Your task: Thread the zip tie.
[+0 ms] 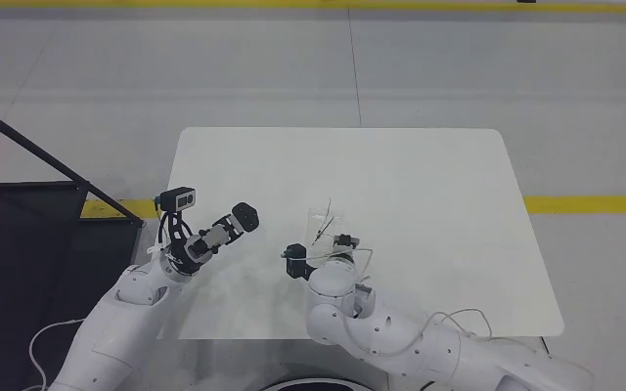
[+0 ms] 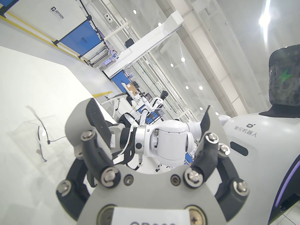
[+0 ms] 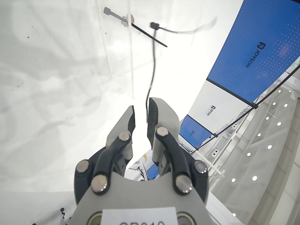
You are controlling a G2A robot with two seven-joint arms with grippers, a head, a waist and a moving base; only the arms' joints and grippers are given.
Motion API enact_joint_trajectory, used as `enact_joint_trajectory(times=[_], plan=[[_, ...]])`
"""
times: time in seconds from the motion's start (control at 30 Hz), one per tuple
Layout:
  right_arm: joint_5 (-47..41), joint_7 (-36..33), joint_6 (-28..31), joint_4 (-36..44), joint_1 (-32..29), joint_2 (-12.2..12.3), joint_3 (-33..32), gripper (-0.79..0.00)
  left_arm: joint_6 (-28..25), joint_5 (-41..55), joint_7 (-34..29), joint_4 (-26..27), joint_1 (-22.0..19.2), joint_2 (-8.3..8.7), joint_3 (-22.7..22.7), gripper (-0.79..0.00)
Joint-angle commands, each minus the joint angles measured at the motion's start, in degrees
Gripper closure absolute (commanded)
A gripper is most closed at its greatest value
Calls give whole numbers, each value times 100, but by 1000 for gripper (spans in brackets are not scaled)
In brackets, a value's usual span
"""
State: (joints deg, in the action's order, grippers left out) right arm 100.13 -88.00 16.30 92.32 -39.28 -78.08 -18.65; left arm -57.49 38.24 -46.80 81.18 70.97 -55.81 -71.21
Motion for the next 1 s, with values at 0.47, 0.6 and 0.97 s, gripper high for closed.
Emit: enact_joint_trajectory(times=[0.47,0.6,0.97], plan=[[712,0,0,950,-805,68,-859,-209,0,0,0,0,0,0,0,-785],[1168,0,1,1880,-1612,240,-1330,-308,0,0,0,0,0,0,0,-785],[1731,0,-82,4232,-3406,495,-2645,-576,0,0,0,0,0,0,0,-785]])
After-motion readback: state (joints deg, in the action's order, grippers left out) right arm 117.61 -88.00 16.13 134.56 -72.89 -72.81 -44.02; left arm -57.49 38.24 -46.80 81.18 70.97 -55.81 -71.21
